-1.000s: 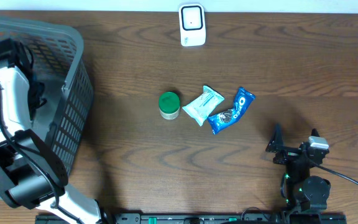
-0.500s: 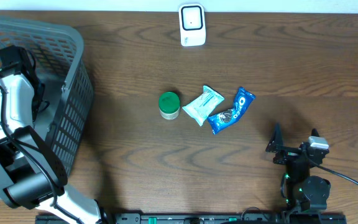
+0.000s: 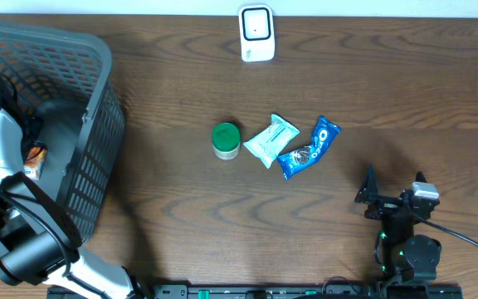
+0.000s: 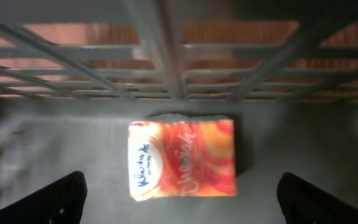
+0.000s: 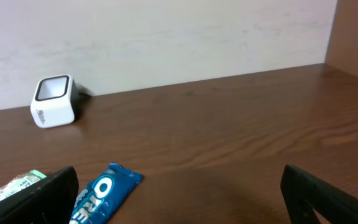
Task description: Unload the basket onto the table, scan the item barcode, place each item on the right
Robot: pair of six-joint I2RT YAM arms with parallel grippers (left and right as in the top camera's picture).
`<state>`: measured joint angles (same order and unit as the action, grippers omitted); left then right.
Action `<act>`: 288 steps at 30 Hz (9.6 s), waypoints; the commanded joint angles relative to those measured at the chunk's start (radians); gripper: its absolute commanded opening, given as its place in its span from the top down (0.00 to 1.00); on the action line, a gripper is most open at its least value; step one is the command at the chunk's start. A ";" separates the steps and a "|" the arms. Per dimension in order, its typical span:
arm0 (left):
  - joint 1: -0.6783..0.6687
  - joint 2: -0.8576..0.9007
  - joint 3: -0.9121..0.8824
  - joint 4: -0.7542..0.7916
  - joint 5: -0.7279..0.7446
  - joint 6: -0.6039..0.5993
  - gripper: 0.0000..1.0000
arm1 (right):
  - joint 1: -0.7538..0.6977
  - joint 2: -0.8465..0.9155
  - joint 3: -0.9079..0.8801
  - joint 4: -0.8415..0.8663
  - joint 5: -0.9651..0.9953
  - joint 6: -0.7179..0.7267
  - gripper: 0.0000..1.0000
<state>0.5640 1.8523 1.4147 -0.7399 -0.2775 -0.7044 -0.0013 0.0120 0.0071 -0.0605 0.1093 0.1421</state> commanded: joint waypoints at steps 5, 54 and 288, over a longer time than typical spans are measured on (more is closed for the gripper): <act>0.002 0.017 -0.085 0.090 0.034 0.039 0.02 | 0.006 -0.005 -0.002 -0.003 0.009 0.011 0.01; 0.058 -0.266 -0.226 0.261 0.027 0.108 0.43 | 0.006 -0.005 -0.002 -0.003 0.009 0.010 0.01; -0.630 -1.849 -0.499 0.100 0.108 0.712 0.02 | 0.724 2.384 2.053 -1.091 -0.137 0.472 0.08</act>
<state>-0.0662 0.0151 0.9192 -0.6331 -0.1638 -0.0021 0.7223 2.3825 2.0487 -1.1530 -0.0170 0.5804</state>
